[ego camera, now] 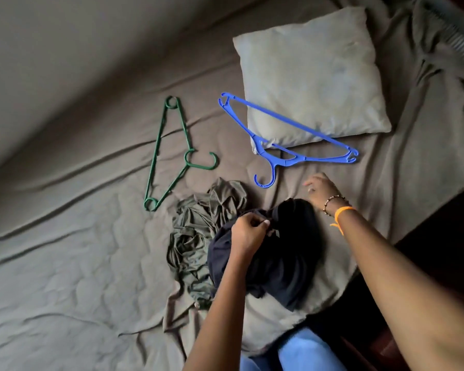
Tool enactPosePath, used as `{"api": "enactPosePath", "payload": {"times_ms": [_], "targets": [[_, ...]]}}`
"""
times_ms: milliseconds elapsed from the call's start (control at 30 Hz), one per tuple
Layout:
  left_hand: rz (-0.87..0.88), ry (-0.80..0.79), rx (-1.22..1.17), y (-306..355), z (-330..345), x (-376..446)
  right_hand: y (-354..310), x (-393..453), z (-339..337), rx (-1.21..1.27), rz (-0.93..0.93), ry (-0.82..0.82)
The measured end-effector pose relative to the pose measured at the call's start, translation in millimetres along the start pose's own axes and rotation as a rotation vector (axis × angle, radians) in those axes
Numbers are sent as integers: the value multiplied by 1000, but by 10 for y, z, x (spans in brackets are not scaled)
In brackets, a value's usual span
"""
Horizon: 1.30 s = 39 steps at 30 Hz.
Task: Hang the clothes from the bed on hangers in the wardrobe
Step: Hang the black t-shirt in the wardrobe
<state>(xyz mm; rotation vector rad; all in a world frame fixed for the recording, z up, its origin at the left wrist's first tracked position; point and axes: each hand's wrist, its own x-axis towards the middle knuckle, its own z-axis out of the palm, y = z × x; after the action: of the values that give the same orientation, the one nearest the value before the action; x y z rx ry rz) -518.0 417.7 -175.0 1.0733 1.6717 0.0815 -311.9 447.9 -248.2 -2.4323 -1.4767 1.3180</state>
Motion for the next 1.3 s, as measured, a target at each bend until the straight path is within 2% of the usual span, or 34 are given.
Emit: {"api": "enactPosePath", "payload": {"times_ms": [133, 300, 367, 433, 500, 567, 700, 800, 867, 933, 1067, 1167, 1233, 1300], "targets": [[12, -18, -12, -82, 14, 241, -45, 547, 34, -148, -53, 132], [-4, -67, -14, -233, 99, 293, 25, 825, 202, -430, -21, 97], [-54, -73, -42, -281, 93, 263, 32, 740, 277, -426, -84, 185], [-102, -48, -44, -287, 58, 193, -10, 547, 321, -347, -188, 363], [-95, 40, -20, -251, 10, 94, -121, 269, 330, -93, -318, 529], [-77, 143, 9, -190, -46, -39, -317, -107, 278, 333, -355, 599], [50, 343, 32, 45, -239, -370, -841, -888, 2, 1100, -195, 500], [189, 437, 77, 256, -458, -688, -1119, -1358, -261, 1520, -73, 540], [272, 442, 106, 365, -614, -892, -1233, -1632, -390, 1740, -133, 515], [354, 400, 106, 465, -762, -1115, -1350, -1889, -496, 1869, -285, 460], [585, 308, 98, 655, -1041, -1672, -1514, -2311, -572, 1868, -536, 403], [727, 256, 114, 834, -1172, -2037, -1478, -2437, -504, 1788, -513, 484], [762, 270, 48, 923, -1294, -2259, -1363, -2563, -495, 1592, -460, 638], [750, 332, -59, 986, -1431, -2403, -1135, -2640, -539, 1248, -359, 762]]}}
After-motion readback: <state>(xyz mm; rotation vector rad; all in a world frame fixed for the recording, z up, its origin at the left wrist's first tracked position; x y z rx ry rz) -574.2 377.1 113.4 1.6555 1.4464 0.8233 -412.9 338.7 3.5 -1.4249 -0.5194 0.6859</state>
